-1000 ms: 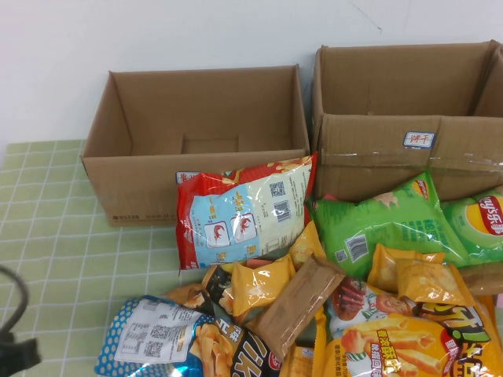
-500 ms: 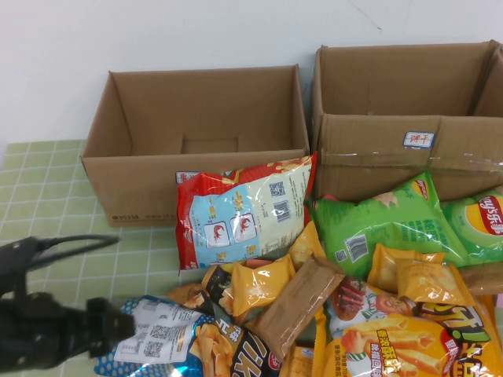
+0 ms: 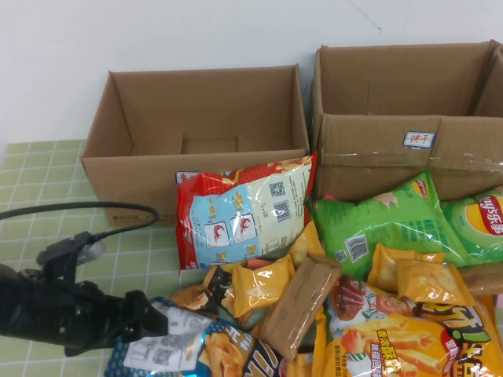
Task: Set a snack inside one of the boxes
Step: Pick up the potato chip
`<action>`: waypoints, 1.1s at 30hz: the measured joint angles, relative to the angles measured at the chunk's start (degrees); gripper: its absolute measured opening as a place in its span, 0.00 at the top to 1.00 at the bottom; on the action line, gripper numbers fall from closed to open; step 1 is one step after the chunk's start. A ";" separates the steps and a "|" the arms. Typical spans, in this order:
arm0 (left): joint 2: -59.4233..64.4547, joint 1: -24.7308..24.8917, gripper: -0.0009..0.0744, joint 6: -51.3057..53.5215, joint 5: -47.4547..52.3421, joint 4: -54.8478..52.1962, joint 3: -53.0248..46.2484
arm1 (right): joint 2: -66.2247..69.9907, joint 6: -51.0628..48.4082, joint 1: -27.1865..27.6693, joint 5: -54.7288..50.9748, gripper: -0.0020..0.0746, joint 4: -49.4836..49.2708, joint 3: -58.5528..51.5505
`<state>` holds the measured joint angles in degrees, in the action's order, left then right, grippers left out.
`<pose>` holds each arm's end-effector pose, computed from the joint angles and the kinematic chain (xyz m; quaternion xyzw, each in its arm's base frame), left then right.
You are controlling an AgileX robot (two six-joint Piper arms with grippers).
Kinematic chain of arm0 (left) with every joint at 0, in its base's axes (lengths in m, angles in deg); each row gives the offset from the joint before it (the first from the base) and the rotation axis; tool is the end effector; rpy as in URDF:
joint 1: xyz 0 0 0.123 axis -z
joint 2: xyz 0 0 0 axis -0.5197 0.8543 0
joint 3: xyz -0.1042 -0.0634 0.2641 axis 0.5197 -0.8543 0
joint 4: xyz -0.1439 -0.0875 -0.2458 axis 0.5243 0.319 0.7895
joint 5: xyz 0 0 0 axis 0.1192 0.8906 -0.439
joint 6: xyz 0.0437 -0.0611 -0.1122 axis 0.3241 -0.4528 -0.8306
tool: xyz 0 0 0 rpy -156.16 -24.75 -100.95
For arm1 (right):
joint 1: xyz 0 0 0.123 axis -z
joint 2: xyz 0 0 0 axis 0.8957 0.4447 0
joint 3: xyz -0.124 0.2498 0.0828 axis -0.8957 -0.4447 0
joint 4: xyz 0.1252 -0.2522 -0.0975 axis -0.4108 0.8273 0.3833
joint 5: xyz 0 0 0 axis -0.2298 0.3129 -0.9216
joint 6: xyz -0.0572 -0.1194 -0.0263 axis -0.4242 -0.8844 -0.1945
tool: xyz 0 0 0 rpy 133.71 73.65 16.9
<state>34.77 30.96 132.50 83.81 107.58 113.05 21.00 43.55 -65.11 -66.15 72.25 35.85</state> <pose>0.3044 -0.0628 0.0860 -0.0504 0.9487 -0.2605 0.1722 0.1905 0.0136 0.2263 -0.0359 0.8309 0.0290 0.5544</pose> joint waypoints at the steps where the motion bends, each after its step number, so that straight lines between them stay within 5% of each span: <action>1: 0.73 0.00 0.20 0.23 0.79 0.27 0.31 | 0.00 0.00 0.00 0.00 0.98 0.00 0.00; 5: 1.56 0.00 0.36 1.00 1.45 0.25 1.02 | 0.00 0.00 0.00 0.00 0.98 -0.02 0.00; 10: 1.56 0.00 0.75 1.72 1.45 0.65 1.02 | 0.00 0.00 0.00 0.08 0.98 -0.02 0.00; 13: 1.56 0.00 0.90 1.72 2.17 1.13 1.15 | 0.00 0.00 0.00 0.23 0.98 -0.02 0.00; 33: -12.39 0.00 0.99 -4.47 18.78 -1.01 21.09 | 0.00 0.00 0.00 0.42 0.98 -0.12 -0.56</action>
<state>22.38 30.96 128.03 102.59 106.57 134.14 21.00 43.55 -65.11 -65.72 72.13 35.28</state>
